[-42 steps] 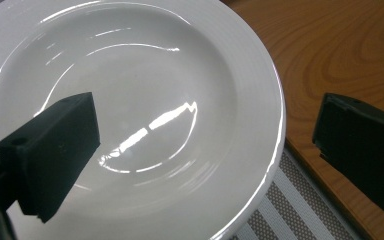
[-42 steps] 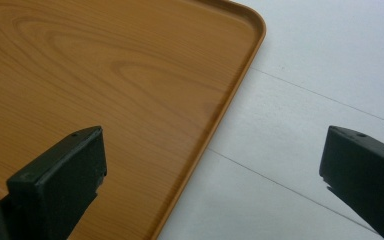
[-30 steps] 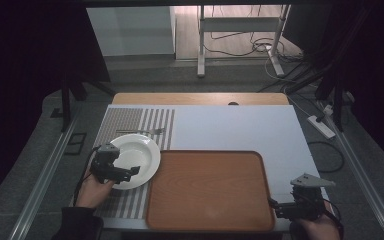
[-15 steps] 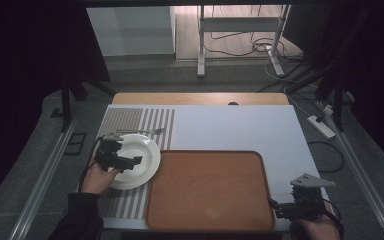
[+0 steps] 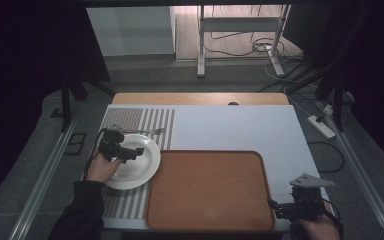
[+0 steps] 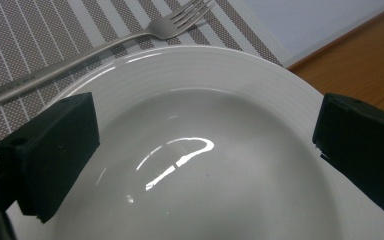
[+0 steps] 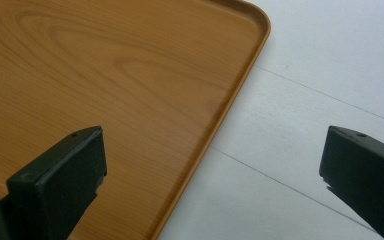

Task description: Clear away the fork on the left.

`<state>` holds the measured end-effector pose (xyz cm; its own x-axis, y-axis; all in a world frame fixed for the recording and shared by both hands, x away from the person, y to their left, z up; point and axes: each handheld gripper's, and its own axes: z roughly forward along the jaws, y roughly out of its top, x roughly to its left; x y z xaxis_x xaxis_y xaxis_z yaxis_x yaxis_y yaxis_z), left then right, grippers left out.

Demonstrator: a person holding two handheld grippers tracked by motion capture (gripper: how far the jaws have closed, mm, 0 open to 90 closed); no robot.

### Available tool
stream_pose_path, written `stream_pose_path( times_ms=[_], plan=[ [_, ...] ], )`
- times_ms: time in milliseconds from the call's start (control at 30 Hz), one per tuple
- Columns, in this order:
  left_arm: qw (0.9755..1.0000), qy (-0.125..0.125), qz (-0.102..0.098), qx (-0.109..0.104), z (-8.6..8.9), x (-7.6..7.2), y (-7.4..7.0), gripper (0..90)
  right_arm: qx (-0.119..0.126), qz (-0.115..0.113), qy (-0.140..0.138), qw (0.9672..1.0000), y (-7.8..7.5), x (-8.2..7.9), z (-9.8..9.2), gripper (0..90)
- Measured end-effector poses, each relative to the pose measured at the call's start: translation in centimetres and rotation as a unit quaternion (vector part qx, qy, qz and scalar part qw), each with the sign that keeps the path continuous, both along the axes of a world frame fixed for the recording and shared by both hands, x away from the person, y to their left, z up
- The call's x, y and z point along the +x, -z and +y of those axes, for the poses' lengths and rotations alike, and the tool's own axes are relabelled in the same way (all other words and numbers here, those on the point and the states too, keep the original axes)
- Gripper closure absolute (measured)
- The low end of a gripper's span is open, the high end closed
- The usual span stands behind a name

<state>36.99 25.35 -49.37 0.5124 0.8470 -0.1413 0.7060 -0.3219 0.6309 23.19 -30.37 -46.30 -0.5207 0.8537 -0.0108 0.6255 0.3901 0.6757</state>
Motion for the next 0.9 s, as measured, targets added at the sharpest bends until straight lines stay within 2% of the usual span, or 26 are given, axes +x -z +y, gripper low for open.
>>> stream_pose_path(
  times_ms=[333, 900],
  plan=[
    [1.0000, -0.009, 0.005, -0.002, 0.2, 2.5, 0.0, 0.0, 0.000, 0.001, -0.001, 1.0000, 0.0, 0.0, 0.0, 0.0],
    [0.9998, -0.016, 0.014, 0.007, 0.2, 5.5, 0.6, 0.0, 0.000, 0.002, -0.003, 1.0000, 0.1, 0.1, 0.0, 0.0]
  ],
)
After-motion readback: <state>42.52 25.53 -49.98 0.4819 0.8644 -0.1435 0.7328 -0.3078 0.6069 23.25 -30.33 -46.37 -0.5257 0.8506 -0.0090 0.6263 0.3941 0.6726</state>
